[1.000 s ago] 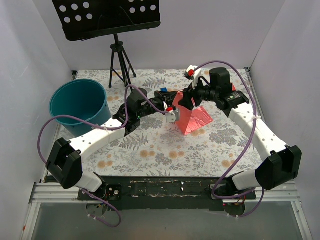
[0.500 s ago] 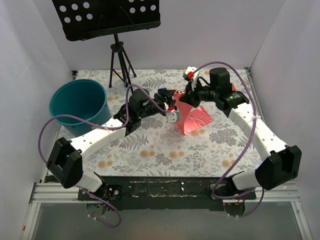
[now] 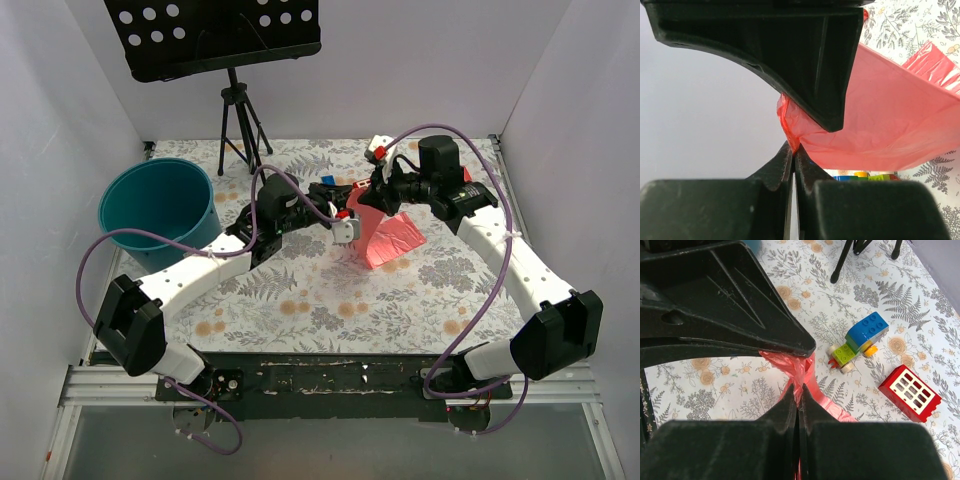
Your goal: Put the trash bags into the trash bin
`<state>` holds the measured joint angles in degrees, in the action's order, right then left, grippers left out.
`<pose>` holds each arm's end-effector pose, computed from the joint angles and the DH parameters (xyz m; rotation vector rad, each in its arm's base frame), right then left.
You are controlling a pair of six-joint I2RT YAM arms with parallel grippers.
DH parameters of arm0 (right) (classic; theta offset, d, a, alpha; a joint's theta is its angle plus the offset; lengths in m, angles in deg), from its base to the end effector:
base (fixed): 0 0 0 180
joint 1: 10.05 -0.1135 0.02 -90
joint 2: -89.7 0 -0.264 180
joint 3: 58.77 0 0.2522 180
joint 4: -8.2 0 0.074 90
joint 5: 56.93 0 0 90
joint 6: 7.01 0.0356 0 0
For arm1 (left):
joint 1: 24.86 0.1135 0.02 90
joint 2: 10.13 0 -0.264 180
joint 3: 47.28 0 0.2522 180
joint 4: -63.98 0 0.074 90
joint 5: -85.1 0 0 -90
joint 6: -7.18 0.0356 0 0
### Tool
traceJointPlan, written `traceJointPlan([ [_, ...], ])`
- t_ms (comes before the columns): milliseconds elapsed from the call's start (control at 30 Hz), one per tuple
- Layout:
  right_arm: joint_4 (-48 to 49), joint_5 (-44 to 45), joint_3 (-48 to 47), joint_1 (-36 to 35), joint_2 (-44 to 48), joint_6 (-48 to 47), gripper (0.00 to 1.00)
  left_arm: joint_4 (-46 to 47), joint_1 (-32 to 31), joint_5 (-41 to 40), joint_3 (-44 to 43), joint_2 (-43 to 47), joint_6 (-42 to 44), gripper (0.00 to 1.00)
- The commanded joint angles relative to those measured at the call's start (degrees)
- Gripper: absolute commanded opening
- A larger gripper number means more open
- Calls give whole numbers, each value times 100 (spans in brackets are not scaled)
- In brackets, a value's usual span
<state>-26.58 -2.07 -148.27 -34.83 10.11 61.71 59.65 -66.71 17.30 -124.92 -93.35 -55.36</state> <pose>0.2768 0.1503 0.3732 -1.1193 1.6309 0.6514 0.2482 -0.2403 0.3327 1.2225 1.2651 -0.5206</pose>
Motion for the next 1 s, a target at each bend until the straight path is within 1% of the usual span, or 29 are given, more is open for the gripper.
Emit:
traceJointPlan([
  [0, -191, -99, -239, -27, -65, -209, 2, 5, -8, -135, -239, -71, 49, 0],
  [67, -332, -299, -283, -36, -57, -245, 1, 94, -8, -364, -239, -133, 223, 0],
  [100, -333, -527, -326, -36, -65, -115, 1, 103, -8, -382, -196, -133, 433, 0],
  [167, -281, -880, -484, -115, -170, 271, 1, 321, -8, -287, 41, -89, 995, 0],
  [233, -36, -960, -573, -177, -293, 684, 1, 698, -8, -15, 305, -2, 1278, 0],
  [300, 124, -838, -652, -177, -460, 809, 1, 998, -17, 293, 472, 104, 1323, 0],
  [400, -86, -347, -740, -168, -697, 477, 1, 1297, -78, 417, 517, 166, 1305, 0],
  [467, -218, -275, -784, -168, -768, 300, 1, 1281, -96, 269, 473, 104, 1376, 0],
  [600, -263, -424, -767, -308, -637, 457, 1, 1263, -96, -259, 367, -194, 1534, 0],
  [667, -167, -450, -749, -405, -514, 633, 1, 1237, -96, -295, 332, -265, 1551, 0],
  [733, -26, -381, -819, -405, -496, 818, 1, 1105, -96, -146, 376, -230, 1595, 0],
  [800, -34, -92, -968, -388, -575, 687, 1, 1026, -122, 64, 559, -116, 1761, 0],
  [900, -52, 821, -942, -344, -768, 424, 1, 1113, -201, 154, 692, 78, 1781, 0],
  [967, -113, 903, -802, -318, -838, 318, 1, 1105, -219, 5, 535, 34, 1728, 0],
])
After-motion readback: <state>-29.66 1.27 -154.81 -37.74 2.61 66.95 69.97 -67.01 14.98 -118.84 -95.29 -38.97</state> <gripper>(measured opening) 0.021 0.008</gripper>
